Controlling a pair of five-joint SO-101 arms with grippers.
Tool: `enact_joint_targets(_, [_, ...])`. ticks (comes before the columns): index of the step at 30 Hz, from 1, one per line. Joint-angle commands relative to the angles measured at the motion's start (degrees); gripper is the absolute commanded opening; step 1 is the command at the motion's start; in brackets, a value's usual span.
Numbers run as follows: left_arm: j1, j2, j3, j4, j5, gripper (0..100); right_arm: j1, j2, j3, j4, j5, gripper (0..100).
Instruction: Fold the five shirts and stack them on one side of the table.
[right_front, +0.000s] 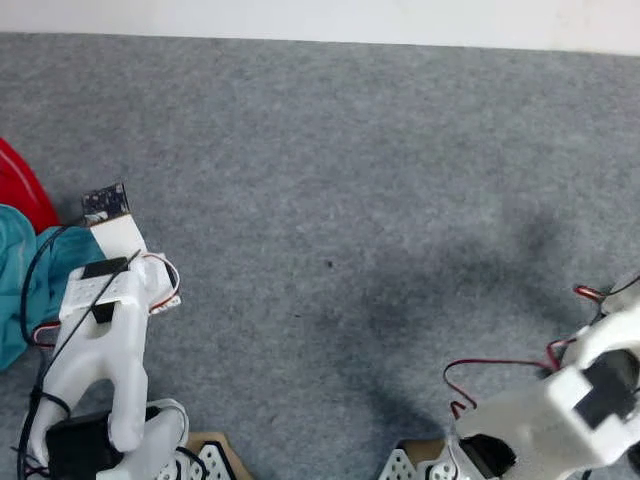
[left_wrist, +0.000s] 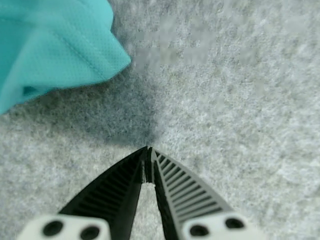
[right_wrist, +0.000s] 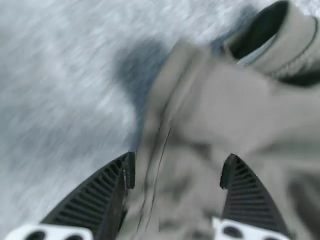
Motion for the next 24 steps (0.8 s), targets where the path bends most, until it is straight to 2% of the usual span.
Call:
enact_joint_targets(1, [1.1,-1.19,-0.04,-0.79,0.26,0,-1.01,-12.35,2.86,3.65,1.41,27.4])
enact_joint_targets(7, [1.1,-1.19,-0.04,-0.79,0.26,0,-3.65,-27.38,22.64,2.51,7.3,27.4])
enact_joint_targets(14, [0.92,-1.19,0.13,-0.79,0.26,0,-3.56,-35.21,40.84,-13.67,7.65,27.4])
enact_joint_targets(24, [0.92,-1.19,0.13,-0.79,0.26,0,-1.98,-34.15,42.77,-22.02,7.65,27.4])
